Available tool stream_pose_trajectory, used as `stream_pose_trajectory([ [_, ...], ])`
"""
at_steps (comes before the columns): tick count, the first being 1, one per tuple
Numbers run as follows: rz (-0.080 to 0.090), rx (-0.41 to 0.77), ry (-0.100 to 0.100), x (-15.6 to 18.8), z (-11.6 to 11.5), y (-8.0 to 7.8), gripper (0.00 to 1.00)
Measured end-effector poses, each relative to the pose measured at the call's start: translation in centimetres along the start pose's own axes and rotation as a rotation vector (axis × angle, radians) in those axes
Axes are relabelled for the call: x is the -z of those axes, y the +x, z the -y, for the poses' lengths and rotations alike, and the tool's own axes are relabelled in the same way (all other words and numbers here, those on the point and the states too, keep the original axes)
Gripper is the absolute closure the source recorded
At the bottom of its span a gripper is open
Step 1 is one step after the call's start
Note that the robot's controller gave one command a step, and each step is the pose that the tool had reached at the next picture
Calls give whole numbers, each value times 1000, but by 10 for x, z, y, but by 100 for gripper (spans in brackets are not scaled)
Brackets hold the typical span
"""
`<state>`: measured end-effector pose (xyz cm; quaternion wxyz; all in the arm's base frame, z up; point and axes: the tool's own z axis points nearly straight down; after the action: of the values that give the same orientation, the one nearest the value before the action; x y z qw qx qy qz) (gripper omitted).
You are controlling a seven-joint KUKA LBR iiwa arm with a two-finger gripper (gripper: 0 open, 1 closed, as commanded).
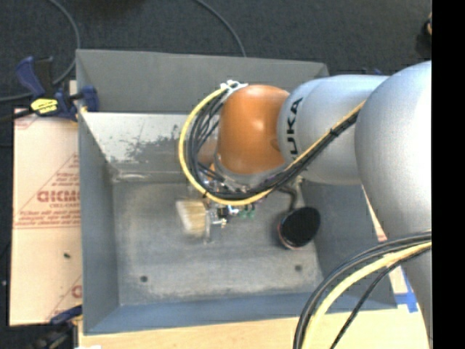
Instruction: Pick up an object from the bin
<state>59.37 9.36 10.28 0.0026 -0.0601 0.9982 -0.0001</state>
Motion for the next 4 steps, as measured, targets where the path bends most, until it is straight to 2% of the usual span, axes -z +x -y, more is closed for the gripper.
stream_pose_trajectory([
  [1, -1, -320, -3, -33, 29, 6, 0],
  [2, 0, 240, -2, -32, 107, -2, 100],
  [4, 1, 243, -1, -32, 108, -2, 100],
])
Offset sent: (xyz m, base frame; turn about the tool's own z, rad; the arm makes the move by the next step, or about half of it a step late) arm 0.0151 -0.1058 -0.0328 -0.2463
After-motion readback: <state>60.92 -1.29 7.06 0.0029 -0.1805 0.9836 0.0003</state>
